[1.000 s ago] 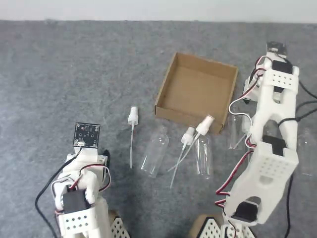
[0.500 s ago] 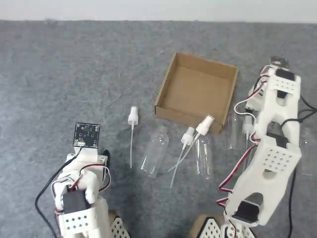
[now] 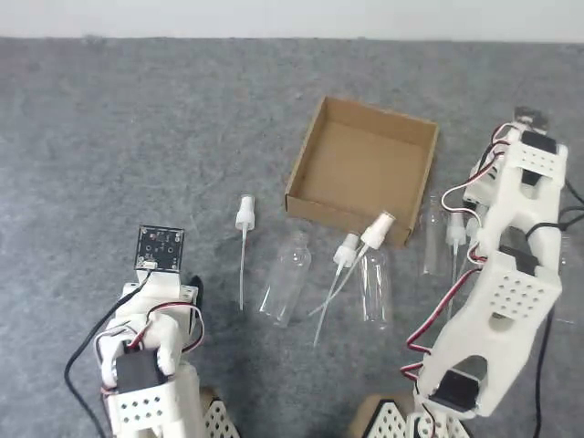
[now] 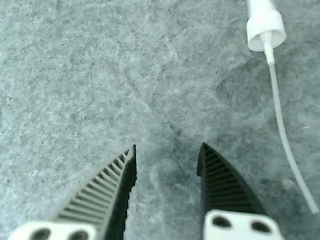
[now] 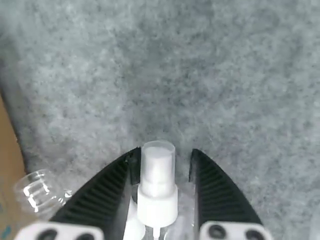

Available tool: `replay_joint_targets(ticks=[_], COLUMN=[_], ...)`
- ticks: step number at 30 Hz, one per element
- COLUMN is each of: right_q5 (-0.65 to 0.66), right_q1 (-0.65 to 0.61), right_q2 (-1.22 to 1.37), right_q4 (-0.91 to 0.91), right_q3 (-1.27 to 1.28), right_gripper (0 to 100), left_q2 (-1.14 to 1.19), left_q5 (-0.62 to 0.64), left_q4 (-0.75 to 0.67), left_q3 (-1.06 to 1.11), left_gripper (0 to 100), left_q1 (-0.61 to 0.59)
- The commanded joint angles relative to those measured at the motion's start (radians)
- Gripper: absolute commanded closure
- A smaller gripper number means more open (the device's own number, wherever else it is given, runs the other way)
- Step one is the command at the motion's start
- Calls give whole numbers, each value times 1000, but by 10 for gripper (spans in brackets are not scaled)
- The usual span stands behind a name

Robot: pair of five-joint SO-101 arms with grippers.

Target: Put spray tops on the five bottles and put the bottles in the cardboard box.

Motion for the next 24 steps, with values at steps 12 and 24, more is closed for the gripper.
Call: replay_joint_targets(ticks=[12,24], right_q5=[0,0], right_q1=[-33,-30], right_q2=[8,22], right_q4=[-15,-8], right_q3=[-5,-75], right_gripper=[834,957], left_q2=[-21,-21], left_q5=[-6,-6], left_q4=[-17,-17], left_q3=[-8,-8], left_gripper=[819,819], left_q1=[-5,-5])
